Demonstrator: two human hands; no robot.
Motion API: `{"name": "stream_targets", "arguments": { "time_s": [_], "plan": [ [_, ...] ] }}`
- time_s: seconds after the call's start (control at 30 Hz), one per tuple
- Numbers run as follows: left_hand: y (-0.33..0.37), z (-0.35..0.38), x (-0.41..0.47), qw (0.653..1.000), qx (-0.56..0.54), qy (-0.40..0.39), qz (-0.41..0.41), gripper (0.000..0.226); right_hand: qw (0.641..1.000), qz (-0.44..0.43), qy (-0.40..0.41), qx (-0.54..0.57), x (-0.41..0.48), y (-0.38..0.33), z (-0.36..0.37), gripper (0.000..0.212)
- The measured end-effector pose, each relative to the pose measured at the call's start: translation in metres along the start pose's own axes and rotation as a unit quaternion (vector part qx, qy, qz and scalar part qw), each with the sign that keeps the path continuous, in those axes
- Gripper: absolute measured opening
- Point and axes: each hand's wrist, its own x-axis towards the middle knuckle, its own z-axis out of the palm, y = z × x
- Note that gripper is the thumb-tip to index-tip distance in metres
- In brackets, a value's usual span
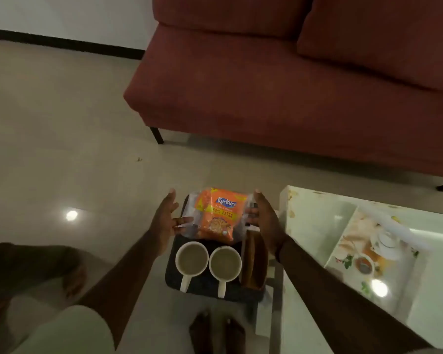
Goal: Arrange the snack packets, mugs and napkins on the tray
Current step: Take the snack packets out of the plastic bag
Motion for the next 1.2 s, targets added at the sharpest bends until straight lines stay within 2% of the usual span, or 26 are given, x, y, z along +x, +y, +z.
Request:
{"name": "stream_targets", "arguments": {
  "time_s": [0.07, 0.1, 0.2, 0.23, 0.33, 0.43, 0.5, 0.6, 0.7, 0.87, 1.0, 1.07, 1.2],
  "plan": [
    [-0.004, -0.003, 0.021, 0.999, 0.042, 0.002, -0.018, 0.063, 1.000, -0.023, 0.009, -0.017, 0.019, 0.008, 0.005, 0.051],
    [-0.007, -0.005, 0.031, 0.998, 0.059, -0.006, -0.034, 0.062, 0.999, -0.033, 0.013, -0.032, 0.029, 0.015, 0.005, 0.057],
    [-0.015, -0.004, 0.055, 0.989, 0.141, -0.018, -0.043, 0.048, 0.985, -0.044, 0.026, -0.164, 0.053, 0.034, 0.006, 0.103],
    [-0.017, -0.003, 0.062, 0.985, 0.169, -0.021, -0.031, 0.045, 0.976, -0.046, 0.026, -0.213, 0.060, 0.039, 0.007, 0.111],
    [-0.021, 0.000, 0.076, 0.982, 0.188, -0.017, -0.001, 0.026, 0.943, -0.028, 0.045, -0.329, 0.072, 0.047, 0.008, 0.102],
    [-0.027, 0.003, 0.084, 0.971, 0.236, -0.013, 0.025, 0.012, 0.933, -0.028, 0.045, -0.356, 0.080, 0.054, 0.012, 0.091],
    [-0.028, 0.005, 0.088, 0.970, 0.241, -0.002, 0.038, 0.012, 0.930, -0.040, 0.049, -0.361, 0.086, 0.054, 0.013, 0.083],
    [-0.025, 0.005, 0.089, 0.969, 0.241, 0.012, 0.054, 0.020, 0.953, -0.039, 0.035, -0.298, 0.089, 0.052, 0.016, 0.066],
    [-0.018, 0.010, 0.082, 0.970, 0.225, 0.028, 0.089, 0.026, 0.968, -0.042, 0.031, -0.245, 0.086, 0.046, 0.021, 0.064],
    [0.015, 0.019, 0.049, 0.949, 0.241, 0.061, 0.196, 0.041, 0.989, -0.079, 0.024, -0.125, 0.058, 0.015, 0.024, 0.055],
    [0.059, 0.025, -0.008, 0.914, 0.254, 0.076, 0.308, 0.041, 0.986, -0.146, 0.051, -0.063, 0.006, -0.026, 0.011, 0.039],
    [0.081, 0.028, -0.047, 0.907, 0.250, 0.065, 0.332, 0.039, 0.982, -0.178, 0.063, -0.026, -0.031, -0.051, -0.001, 0.025],
    [0.109, 0.039, -0.135, 0.907, 0.228, 0.030, 0.352, 0.031, 0.970, -0.225, 0.086, -0.024, -0.116, -0.090, -0.032, 0.019]
  ]
}}
